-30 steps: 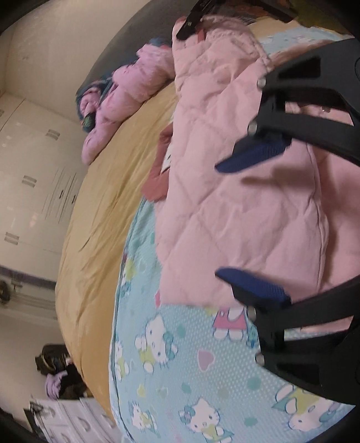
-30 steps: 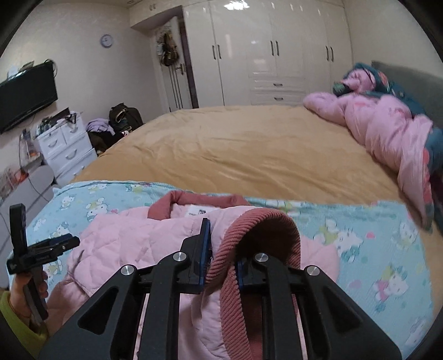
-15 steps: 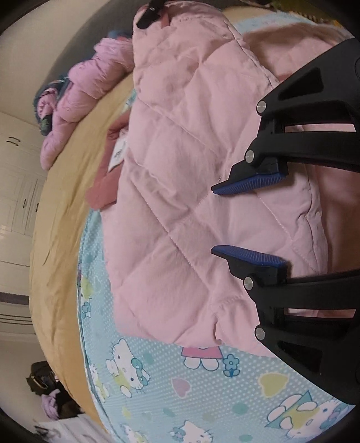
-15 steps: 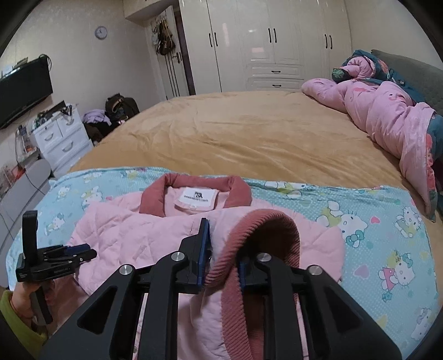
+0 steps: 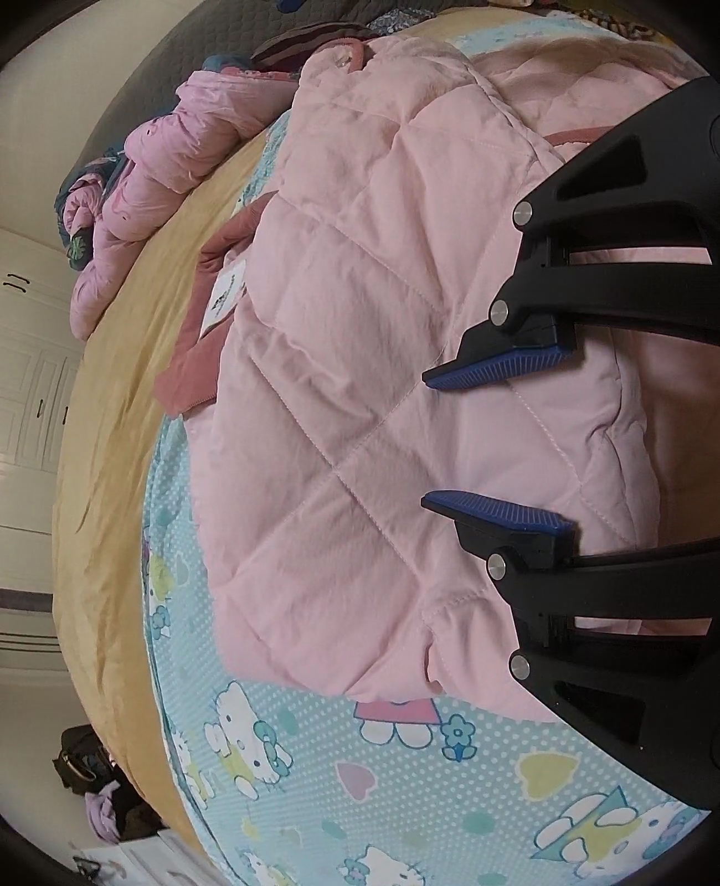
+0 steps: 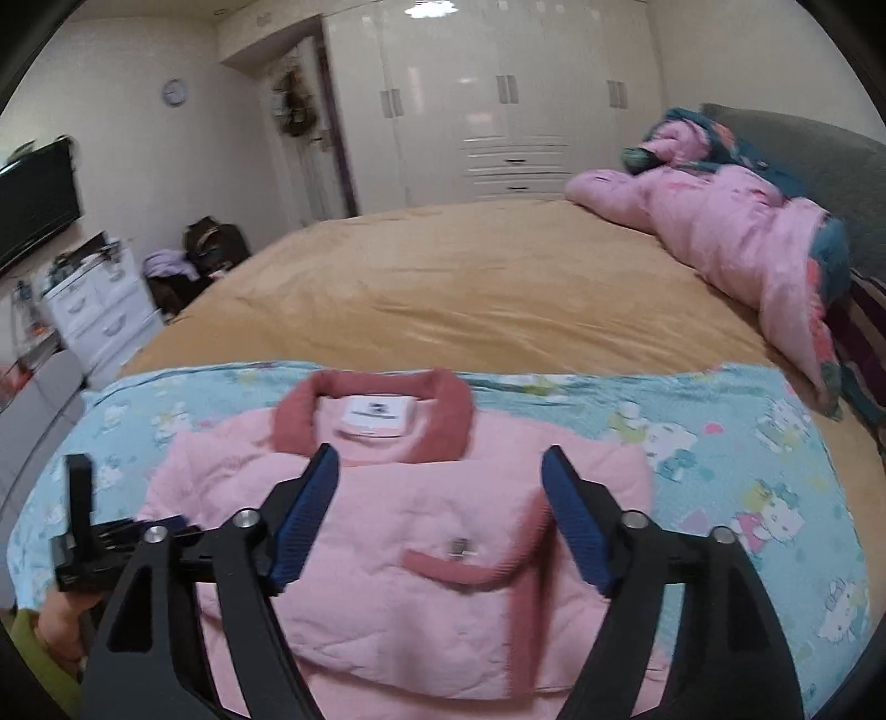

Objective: Fold large clothes

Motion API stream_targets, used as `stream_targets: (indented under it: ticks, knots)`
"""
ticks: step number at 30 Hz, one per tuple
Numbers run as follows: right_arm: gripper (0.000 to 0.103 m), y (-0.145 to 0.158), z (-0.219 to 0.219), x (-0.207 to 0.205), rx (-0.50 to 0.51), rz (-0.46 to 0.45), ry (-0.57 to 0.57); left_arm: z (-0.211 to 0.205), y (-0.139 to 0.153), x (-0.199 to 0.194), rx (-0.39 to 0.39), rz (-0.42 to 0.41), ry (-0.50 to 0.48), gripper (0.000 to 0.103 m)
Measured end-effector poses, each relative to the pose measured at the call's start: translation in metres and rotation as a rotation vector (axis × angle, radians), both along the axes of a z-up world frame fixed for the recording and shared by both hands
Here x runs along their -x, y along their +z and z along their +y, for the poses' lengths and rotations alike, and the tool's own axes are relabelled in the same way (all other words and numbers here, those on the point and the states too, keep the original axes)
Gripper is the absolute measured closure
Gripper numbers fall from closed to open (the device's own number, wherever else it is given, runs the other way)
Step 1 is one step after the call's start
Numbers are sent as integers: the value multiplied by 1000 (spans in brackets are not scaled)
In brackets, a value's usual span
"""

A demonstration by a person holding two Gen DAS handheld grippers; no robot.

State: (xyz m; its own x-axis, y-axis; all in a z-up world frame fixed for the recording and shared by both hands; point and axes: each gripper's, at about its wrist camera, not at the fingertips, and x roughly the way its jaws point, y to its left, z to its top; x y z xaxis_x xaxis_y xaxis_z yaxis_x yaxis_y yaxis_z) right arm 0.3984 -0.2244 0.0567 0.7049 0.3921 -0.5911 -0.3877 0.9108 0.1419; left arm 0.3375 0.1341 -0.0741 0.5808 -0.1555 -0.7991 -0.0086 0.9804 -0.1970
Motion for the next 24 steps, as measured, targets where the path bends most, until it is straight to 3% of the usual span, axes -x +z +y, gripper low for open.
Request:
stream_targets:
  ticks: [5,11,17,24]
  knots:
    - [22,-16,51,-4,51,55,106,1,-1,-1,-9,-2,-2,72]
    - [22,-54,95,-16,111,171,150,0,-1,-1,-2,-1,-5,72]
    - [21,-97,110,-32,236,270,123,0,-2,-1,-3,0,-6,72]
    - [13,-131,111,-41,214,315,125,0,-3,-2,-6,4,-11,72]
